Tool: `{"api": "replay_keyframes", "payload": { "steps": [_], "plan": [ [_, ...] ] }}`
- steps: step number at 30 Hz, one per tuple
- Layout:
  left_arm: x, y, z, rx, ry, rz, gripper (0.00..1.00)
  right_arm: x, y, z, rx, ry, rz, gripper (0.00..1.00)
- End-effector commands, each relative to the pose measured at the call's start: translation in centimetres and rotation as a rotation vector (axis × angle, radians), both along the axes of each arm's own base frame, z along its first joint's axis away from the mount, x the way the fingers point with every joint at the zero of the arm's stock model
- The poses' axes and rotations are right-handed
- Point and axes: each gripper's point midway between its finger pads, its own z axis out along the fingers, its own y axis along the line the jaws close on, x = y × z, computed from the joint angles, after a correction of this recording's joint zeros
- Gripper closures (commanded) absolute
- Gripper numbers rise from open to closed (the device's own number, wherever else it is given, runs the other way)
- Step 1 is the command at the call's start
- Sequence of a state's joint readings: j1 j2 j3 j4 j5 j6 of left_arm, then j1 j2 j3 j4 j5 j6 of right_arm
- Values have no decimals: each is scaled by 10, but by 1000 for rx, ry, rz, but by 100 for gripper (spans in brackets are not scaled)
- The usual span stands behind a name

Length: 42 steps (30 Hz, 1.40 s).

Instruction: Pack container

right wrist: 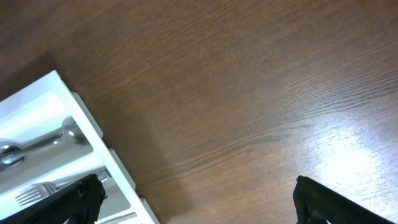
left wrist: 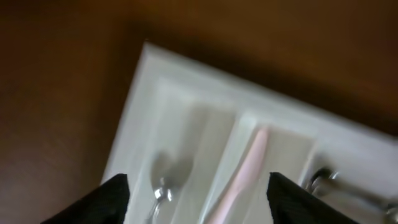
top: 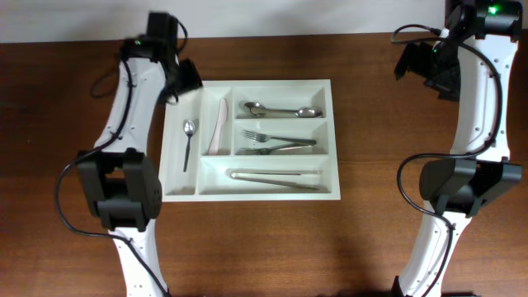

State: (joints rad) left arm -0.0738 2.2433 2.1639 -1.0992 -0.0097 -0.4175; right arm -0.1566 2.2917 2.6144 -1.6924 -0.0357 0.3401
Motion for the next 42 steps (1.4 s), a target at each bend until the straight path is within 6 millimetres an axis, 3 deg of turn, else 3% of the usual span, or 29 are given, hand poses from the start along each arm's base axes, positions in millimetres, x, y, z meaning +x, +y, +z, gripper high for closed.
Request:
{"api": "replay_keyframes", "payload": {
  "steps": [1,9,12,15,18,21,26,31,35,42],
  "plan": [
    [17,55,29,80,-89,103,24,-1,0,7,5,-15,-9,1],
    [33,210,46,157,-250,391,23,-1,0,7,5,-15,-9,1],
    [34,268,53,179,-333,485,18,-1,0,6,5,-15,-9,1],
    [37,315,56,203,-413,556,16,-1,0,7,5,-15,-9,1],
    [37,348,40,223,-436,592,14,-1,0,7,5,-15,-9,1],
    [36,369,7,227,-409,619,9,-1,0,7,5,-15,-9,1],
    [29,389,-56,222,-324,638,6,-1,0,7,5,-15,-9,1],
    [32,402,-93,281,-297,559,6,-1,0,7,5,-15,-9,1],
    [43,409,-96,344,-336,488,3,-1,0,7,5,-15,-9,1],
    [62,417,-70,443,-427,389,2,-1,0,7,5,-15,-9,1]
  ]
}}
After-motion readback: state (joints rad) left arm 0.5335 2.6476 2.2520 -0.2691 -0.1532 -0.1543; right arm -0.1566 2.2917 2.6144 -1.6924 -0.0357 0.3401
